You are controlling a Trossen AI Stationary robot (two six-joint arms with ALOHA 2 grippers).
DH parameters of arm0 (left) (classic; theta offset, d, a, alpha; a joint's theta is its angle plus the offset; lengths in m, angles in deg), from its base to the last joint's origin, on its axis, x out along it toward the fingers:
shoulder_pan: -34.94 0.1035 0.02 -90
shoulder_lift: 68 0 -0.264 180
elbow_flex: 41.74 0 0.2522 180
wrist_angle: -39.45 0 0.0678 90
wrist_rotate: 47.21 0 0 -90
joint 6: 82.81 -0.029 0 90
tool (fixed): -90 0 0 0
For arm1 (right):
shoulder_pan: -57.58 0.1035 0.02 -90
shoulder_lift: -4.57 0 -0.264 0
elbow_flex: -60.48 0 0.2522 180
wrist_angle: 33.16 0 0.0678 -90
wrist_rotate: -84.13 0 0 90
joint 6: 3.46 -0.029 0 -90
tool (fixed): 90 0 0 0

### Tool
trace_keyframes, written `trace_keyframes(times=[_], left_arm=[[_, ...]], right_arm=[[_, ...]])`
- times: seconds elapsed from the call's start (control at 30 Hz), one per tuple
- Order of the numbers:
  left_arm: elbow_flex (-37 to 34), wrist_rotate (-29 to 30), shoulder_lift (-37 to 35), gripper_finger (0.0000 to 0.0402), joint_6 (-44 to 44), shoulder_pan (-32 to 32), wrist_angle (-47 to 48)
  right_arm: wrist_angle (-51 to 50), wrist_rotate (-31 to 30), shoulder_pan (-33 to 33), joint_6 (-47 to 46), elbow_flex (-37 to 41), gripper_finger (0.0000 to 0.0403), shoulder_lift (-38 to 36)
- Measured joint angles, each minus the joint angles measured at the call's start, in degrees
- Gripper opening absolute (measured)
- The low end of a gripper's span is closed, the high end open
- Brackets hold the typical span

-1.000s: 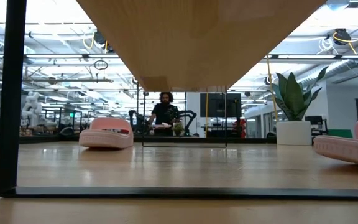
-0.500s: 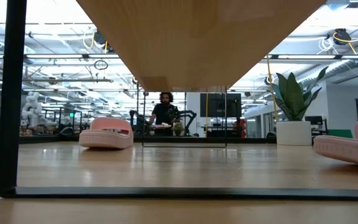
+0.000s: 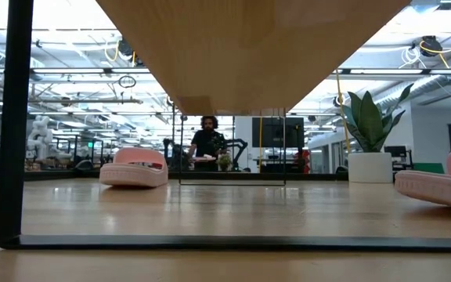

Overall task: Pick and place slides into the shelf
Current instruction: Put the black slides on the shelf

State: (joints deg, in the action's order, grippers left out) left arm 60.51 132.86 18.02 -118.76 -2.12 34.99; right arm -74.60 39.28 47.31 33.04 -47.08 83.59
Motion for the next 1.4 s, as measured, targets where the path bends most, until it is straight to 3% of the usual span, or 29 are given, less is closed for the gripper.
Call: trace_keyframes(times=[0.33, 0.53, 0.7, 1.03, 1.17, 1.4], left_arm=[[-0.04, 0.00, -2.58, 0.0088, -9.88, -3.36, 0.12], [-0.04, -0.01, -8.06, 0.0088, -7.08, -5.67, 6.37], [-0.04, -0.16, -12.95, 0.0088, 5.96, -6.21, 22.49], [-0.04, -0.12, -19.06, 0.0088, 42.45, -6.19, 57.72], [-0.04, -0.14, -19.71, 0.0088, 50.16, -6.14, 64.29], [-0.04, -0.16, -19.75, 0.0088, 55.79, -6.14, 68.54]], right_arm=[[26.44, 7.99, -1.89, -7.81, 13.93, 0.0000, 0.23], [29.91, 8.35, -2.15, -8.51, 16.64, 0.0000, 0.26], [29.99, 9.13, -2.15, -7.26, 16.67, 0.0000, 0.65], [31.36, 9.19, -1.33, -5.82, 16.70, 0.0000, 5.76], [33.81, 9.24, -1.20, -6.65, 16.70, 0.0000, 7.75], [33.50, 9.47, -0.84, -6.73, 16.70, 0.0000, 10.70]])
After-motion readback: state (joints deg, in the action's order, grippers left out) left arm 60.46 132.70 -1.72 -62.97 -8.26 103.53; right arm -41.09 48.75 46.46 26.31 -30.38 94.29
